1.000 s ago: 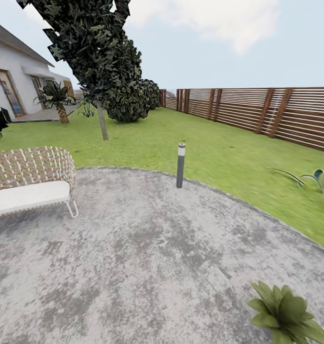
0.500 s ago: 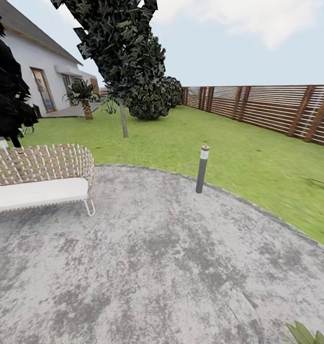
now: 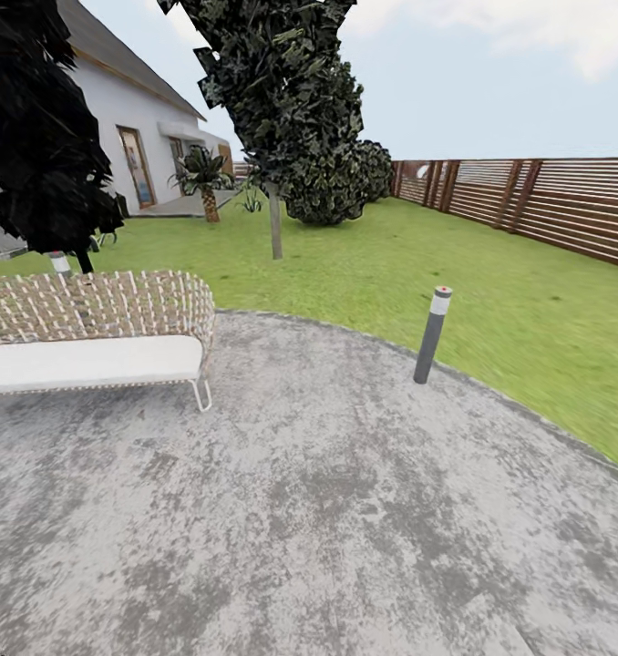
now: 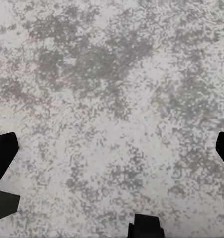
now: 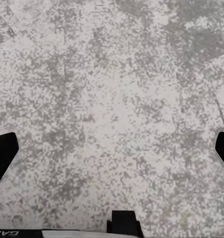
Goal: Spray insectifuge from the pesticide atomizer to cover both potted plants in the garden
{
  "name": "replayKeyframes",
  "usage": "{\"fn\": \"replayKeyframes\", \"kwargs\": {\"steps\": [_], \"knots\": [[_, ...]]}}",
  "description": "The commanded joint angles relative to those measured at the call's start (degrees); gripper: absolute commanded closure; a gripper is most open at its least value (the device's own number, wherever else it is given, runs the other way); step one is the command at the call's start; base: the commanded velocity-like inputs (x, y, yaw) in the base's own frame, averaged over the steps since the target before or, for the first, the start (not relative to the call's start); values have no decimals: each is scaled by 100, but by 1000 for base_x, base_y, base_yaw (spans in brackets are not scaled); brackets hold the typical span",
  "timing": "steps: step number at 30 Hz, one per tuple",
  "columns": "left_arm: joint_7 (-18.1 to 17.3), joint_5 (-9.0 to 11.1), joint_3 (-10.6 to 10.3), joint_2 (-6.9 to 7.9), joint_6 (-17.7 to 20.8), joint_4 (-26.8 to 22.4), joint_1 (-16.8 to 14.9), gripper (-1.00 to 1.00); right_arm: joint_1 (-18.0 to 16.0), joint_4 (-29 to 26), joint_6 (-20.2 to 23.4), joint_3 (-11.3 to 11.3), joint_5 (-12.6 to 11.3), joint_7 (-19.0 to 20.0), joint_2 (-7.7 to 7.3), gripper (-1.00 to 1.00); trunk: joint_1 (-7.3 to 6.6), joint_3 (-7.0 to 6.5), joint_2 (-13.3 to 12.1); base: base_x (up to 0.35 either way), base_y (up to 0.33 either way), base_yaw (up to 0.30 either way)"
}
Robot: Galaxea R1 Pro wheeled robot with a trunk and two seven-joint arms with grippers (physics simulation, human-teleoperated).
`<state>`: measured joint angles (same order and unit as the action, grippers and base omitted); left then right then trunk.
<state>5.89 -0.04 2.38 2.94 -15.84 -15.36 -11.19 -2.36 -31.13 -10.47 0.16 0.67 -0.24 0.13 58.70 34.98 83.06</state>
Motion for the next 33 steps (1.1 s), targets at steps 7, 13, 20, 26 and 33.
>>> {"fn": "replayKeyframes", "kwargs": {"steps": [7,13,20,26,33], "knots": [[0,13,18,13,-24,6,-6,-100,-2,2,-17,1,11,-3,-2,-100,3,39,2,339,0,261],[0,6,17,13,-23,6,-6,-100,-2,2,-17,9,12,-3,3,-100,3,68,2,339,0,260],[0,-4,24,17,-17,6,-6,-100,-2,2,-17,10,12,-3,4,-100,3,102,2,339,0,260],[0,10,26,22,-20,6,-6,-100,-2,2,-17,10,12,-3,5,-100,3,131,2,339,0,260],[0,13,26,22,-18,6,-6,-100,-2,2,-20,10,12,-3,12,-100,3,165,2,339,0,260]]}}
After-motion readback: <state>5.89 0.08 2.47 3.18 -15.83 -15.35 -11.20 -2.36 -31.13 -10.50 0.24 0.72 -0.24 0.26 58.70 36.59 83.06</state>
